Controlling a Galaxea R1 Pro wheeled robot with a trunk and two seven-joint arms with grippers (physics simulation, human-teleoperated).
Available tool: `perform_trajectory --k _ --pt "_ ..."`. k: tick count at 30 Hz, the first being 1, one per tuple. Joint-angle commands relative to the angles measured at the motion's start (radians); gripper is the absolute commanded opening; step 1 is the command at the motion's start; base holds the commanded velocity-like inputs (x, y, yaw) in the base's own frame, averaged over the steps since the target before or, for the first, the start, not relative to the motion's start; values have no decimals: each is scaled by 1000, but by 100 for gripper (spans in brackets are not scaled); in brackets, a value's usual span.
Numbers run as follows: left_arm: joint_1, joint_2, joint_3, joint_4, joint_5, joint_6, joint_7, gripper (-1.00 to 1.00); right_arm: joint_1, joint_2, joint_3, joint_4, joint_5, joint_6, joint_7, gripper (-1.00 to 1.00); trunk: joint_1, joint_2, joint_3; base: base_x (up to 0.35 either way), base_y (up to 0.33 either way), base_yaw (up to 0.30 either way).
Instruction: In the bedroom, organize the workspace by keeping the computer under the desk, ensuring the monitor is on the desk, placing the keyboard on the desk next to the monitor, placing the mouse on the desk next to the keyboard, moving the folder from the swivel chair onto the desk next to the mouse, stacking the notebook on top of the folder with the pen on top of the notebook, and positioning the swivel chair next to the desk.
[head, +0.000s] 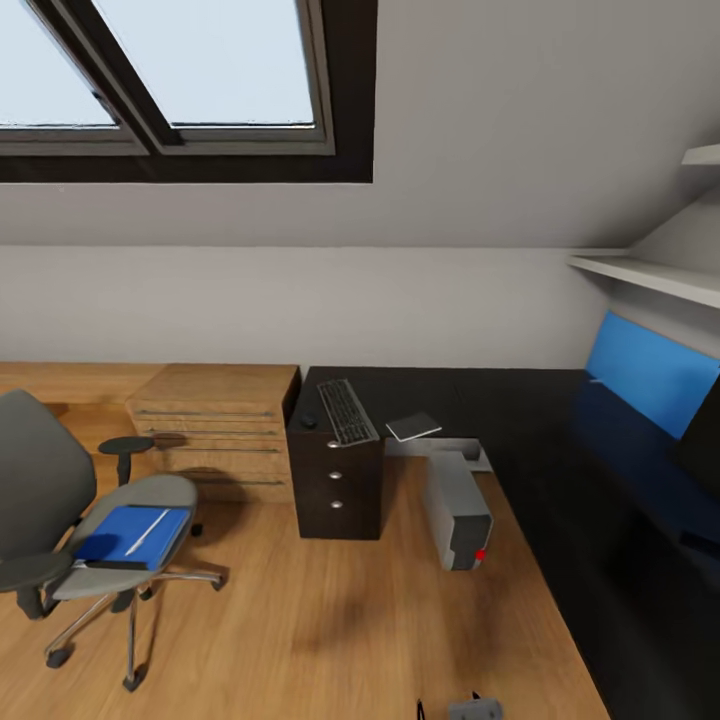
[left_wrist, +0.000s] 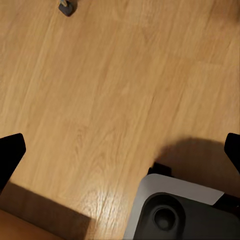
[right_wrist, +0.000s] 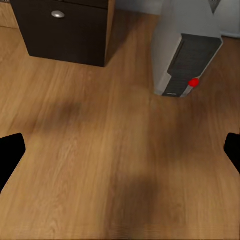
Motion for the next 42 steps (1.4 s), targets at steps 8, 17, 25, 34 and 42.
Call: perform_trajectory --k 8,17,25,34,42 --pt "-1 0 3 1 -6 -4 2 100 -1 0 9 2 -10 -6 -4 100 1 -2 -2 324 32 0" --pt "0 0 3 -2 -1 -7 -3 100 -1 -2 8 -3 -8 -10 -4 100 1 -2 -2 325 102 0" --pt "0 1 9 -89 4 -87 -6 100 -6 -2 3 -112 -23 -26 -6 100 1 -2 -2 274 97 0" --pt "-1 -15 12 -214 85 -98 -6 100 -27 -21 -17 -537 -356 284 64 100 1 -2 -2 35 11 0" --pt "41 -44 10 -351 140 -23 -5 100 -112 -137 -206 -629 -818 679 346 100 28 -51 -24 1 0 0"
